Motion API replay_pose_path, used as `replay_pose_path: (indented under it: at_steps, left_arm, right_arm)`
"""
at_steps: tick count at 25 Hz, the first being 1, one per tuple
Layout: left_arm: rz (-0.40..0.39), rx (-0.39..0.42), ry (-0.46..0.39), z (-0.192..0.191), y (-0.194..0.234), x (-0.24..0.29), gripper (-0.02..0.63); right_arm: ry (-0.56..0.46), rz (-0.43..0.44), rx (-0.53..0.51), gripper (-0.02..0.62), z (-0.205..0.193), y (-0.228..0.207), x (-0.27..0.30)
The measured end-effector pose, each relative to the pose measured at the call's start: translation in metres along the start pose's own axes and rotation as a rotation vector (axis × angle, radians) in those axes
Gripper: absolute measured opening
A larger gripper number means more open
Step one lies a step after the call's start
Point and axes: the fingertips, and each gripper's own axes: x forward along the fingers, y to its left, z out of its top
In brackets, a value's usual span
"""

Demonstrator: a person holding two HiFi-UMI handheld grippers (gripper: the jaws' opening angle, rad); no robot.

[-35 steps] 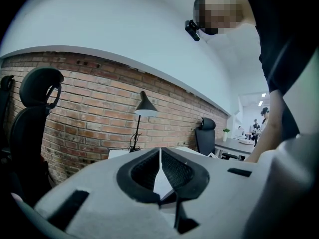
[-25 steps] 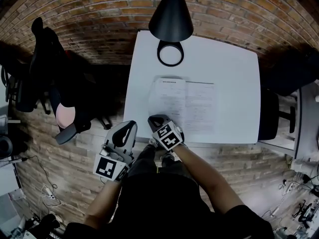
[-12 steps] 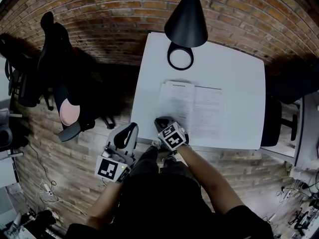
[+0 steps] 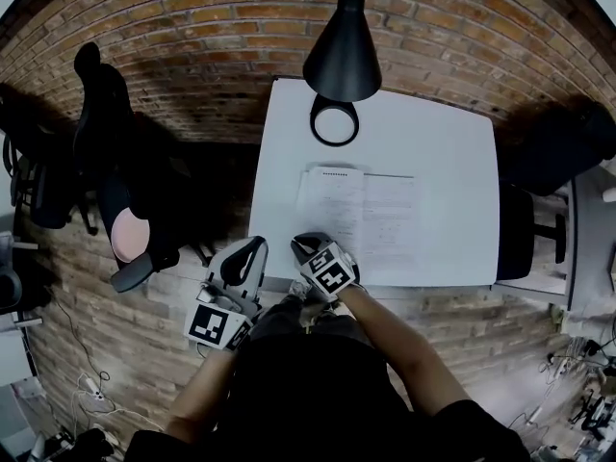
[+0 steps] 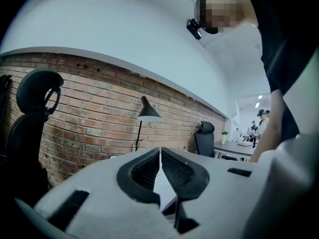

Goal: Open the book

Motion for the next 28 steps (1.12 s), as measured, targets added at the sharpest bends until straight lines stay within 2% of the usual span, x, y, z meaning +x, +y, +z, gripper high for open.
replay_pose_path:
  at_steps: [4,11,15,22,28]
  left_arm:
    - [-0.030,0.031,-0.005,0.001,-0.004,0.009,0.032]
    - [-0.105,0.040,-0.018,0.004,-0.029,0.028,0.032]
    - [-0.159,0.046,-0.024,0.005,-0.047,0.044,0.032]
    - [-0.218,0.066,-0.028,0.012,-0.081,0.063,0.032]
    - [-0.260,0.074,-0.025,0.014,-0.101,0.078,0.032]
  right_arm:
    - [-0.057,-0.047,0.019,0.037,0.012,-0.011,-0.019]
    - [-0.133,-0.138,0.065,0.035,0.010,-0.035,-0.059]
    - [-0.196,-0.213,0.149,0.030,0.004,-0.057,-0.090]
    - [-0.225,-0.314,0.234,0.015,-0.027,-0.084,-0.145]
    - [-0.295,-0.454,0.420,0.014,-0.072,-0.119,-0.208]
